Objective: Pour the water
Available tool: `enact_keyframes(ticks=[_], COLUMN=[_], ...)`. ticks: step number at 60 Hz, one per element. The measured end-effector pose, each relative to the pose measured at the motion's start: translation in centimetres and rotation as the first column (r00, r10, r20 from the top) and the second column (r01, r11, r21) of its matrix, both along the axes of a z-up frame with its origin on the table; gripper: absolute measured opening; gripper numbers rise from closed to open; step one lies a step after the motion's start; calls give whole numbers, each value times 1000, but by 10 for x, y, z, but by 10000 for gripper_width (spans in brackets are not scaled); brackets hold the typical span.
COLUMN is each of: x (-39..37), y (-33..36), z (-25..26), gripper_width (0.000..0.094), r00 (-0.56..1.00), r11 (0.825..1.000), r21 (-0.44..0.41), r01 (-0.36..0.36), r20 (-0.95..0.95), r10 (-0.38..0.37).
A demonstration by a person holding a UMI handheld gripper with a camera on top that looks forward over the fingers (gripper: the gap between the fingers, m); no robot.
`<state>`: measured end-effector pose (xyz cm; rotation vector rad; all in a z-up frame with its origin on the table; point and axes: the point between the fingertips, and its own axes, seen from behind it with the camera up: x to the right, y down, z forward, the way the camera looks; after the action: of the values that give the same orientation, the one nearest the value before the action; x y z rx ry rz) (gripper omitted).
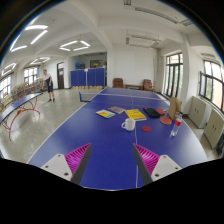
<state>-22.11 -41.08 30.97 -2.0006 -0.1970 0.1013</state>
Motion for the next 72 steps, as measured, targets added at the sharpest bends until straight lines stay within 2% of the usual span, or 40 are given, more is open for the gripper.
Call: enact_keyframes(ticks=[7, 16, 24, 30, 37, 47, 63, 68, 72], x=[23, 86, 194, 270, 361, 462, 531, 539, 537], y=[2, 20, 74, 121, 215, 335, 493, 520, 532], z=[-16, -64, -134, -173, -201, -210, -212, -213, -212], gripper_width=[851, 850, 853, 858, 857, 852, 845, 792, 654], r00=[1000, 998, 990, 979, 963, 948, 941, 941, 948], r11=[999, 996, 984, 973, 961, 951, 934, 930, 932], r21=[-23, -67, -118, -121, -86, 11, 146, 165, 182], r01=[27, 66, 135, 197, 262, 309, 325, 329, 313], r20=[0, 7, 48, 77, 92, 82, 43, 20, -5], r10=[-27, -65, -130, -188, -254, -308, -334, -337, -317])
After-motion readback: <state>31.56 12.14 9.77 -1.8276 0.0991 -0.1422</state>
